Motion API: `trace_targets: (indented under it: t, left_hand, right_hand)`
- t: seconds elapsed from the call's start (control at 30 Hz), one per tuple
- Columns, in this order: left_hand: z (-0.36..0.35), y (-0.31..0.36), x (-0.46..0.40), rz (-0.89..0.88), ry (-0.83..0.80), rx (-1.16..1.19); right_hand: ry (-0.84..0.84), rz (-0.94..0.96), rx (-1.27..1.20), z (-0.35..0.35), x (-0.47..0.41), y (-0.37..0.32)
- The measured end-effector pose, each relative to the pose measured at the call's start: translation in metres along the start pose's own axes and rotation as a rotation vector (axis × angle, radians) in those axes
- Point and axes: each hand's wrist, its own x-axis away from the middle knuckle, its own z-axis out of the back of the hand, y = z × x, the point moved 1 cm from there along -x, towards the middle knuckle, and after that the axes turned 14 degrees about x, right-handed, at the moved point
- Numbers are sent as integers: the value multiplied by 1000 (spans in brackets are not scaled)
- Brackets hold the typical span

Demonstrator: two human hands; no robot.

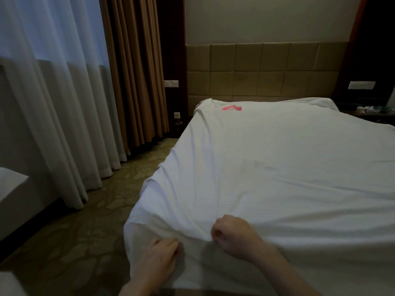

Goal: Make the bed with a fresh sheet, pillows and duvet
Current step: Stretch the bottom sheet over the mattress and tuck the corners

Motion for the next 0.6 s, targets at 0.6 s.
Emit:
trace_targets:
  t: [0.6]
  left_hand:
    - [46,-41,-79,877,121,146]
  right_hand:
    - [-67,-138,89,-29,0,8]
